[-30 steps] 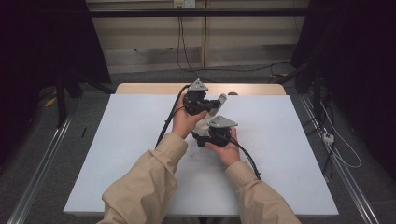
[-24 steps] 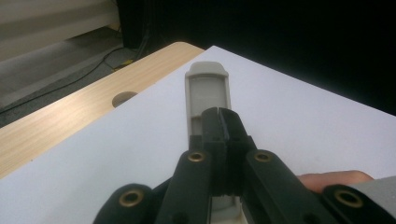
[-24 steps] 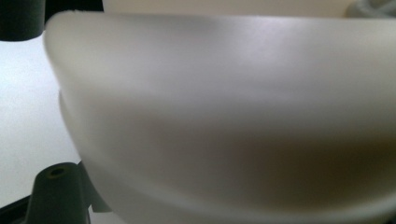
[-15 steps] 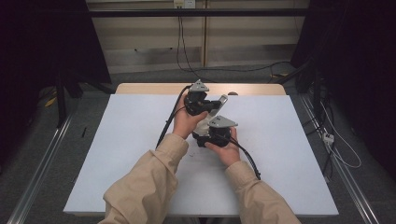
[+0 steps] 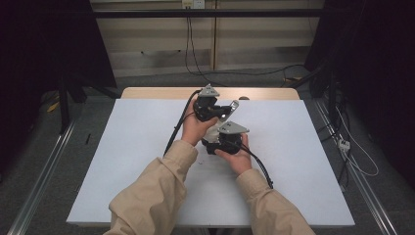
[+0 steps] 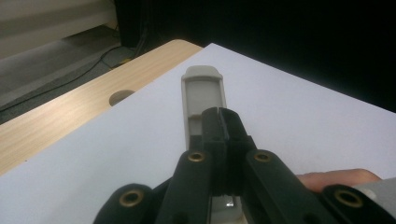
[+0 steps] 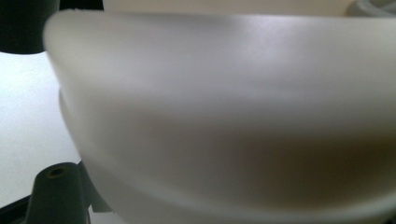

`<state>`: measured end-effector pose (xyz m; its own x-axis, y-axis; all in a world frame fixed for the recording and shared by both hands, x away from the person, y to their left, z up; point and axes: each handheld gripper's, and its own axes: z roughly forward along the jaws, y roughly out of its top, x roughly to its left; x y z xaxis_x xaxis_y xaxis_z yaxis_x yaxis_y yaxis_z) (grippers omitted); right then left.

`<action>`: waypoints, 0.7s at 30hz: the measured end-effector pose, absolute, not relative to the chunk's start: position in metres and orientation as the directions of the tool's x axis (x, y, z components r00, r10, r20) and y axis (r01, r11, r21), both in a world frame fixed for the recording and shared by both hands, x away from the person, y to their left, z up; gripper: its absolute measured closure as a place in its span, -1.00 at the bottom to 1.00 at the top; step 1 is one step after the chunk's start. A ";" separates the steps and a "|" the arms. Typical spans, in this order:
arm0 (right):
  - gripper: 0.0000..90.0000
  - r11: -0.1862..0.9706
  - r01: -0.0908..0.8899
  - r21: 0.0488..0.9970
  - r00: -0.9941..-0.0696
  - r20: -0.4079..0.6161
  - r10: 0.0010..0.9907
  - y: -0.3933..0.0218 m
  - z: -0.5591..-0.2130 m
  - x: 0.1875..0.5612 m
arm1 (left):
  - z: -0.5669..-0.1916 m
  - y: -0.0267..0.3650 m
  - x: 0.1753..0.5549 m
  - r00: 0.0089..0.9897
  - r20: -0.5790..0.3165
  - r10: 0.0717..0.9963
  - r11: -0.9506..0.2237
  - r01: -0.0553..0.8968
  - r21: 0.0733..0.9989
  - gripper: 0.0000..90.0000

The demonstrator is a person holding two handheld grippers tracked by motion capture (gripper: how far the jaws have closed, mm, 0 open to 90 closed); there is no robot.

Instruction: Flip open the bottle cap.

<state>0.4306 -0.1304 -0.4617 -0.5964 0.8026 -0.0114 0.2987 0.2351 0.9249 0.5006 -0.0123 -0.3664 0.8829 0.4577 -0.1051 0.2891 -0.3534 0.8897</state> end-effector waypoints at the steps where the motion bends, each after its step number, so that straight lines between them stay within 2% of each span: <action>1: -0.58 0.235 0.299 0.925 -0.596 -0.011 0.803 -0.130 -0.462 0.431 | -0.366 -0.012 0.501 0.883 -0.104 0.457 -0.354 0.288 0.890 1.00; 21: -0.58 0.237 0.299 0.925 -0.598 -0.012 0.801 -0.131 -0.462 0.431 | -0.370 -0.014 0.502 0.887 -0.102 0.451 -0.367 0.288 0.884 1.00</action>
<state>0.4306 -0.1307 -0.4618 -0.5985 0.8011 -0.0118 0.2985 0.2367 0.9246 0.5021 -0.0139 -0.3704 0.8868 0.4506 -0.1022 0.2884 -0.3671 0.8843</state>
